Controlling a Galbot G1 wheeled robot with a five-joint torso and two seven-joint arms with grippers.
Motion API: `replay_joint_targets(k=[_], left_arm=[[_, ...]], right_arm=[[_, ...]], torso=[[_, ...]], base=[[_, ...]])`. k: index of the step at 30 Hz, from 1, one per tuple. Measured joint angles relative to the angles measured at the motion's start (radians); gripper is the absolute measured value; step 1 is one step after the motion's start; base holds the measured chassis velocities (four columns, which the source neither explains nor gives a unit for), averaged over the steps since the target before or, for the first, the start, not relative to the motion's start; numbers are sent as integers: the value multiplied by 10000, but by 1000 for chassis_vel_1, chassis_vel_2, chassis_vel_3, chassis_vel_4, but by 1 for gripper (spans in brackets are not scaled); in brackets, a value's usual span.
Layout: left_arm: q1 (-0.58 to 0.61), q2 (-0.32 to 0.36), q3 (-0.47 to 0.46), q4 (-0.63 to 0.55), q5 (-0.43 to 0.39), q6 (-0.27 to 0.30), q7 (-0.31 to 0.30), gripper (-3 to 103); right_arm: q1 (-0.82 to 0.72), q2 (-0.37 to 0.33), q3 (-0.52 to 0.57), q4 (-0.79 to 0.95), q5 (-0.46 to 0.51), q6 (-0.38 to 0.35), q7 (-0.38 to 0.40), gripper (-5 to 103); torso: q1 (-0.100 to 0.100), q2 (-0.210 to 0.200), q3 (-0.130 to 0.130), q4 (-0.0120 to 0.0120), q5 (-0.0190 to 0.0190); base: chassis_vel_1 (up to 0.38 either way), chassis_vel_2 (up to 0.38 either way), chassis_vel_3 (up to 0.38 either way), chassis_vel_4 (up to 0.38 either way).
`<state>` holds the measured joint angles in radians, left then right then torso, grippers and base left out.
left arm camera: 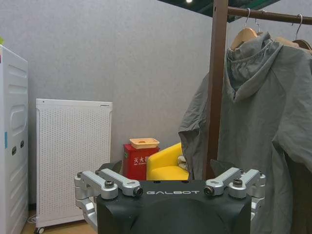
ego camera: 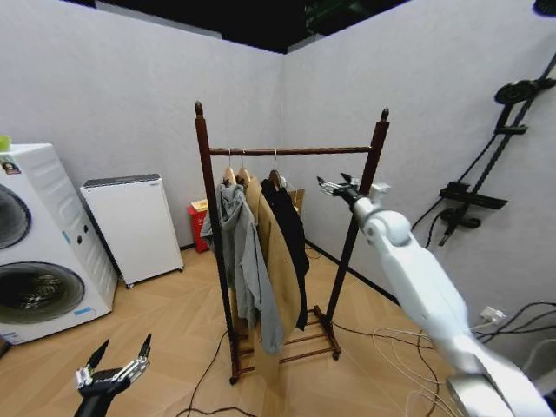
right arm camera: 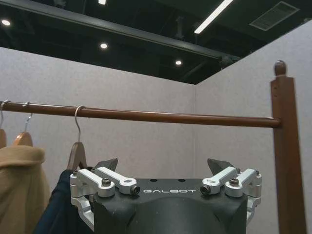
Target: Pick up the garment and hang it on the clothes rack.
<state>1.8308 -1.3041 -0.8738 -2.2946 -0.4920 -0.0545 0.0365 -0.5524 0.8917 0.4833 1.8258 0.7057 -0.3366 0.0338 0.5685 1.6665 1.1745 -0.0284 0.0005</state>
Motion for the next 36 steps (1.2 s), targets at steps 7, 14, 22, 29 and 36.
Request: replay_joint_targets(k=[7, 14, 22, 29, 36], left_arm=[[0, -1, 0, 0, 0, 0, 1, 100], [0, 0, 0, 0, 0, 0, -2, 100], [0, 0, 0, 0, 0, 0, -2, 100], [0, 0, 0, 0, 0, 0, -2, 100], [0, 0, 0, 1, 0, 0, -2, 100]], right_arm=[[-5166, 309, 3332, 3619, 48, 68, 352, 100], [-10535, 3080, 5146, 5747, -1453, 1925, -391, 100], [-12296, 4238, 4447, 5557, -2994, 3579, -373, 100], [-12351, 4535, 4190, 5331, -3204, 3956, 46, 100], [-12359, 4567, 4133, 5267, -3268, 3963, 166, 100]], torso=[[0, 1, -1, -1, -8], [-2, 2, -1, -4, -7], [2, 0, 2, 2, -7], [2, 0, 2, 3, -6], [2, -1, 2, 2, -6]], base=[[0, 0, 0, 0], [0, 0, 0, 0], [0, 0, 0, 0], [0, 0, 0, 0], [0, 0, 0, 0]])
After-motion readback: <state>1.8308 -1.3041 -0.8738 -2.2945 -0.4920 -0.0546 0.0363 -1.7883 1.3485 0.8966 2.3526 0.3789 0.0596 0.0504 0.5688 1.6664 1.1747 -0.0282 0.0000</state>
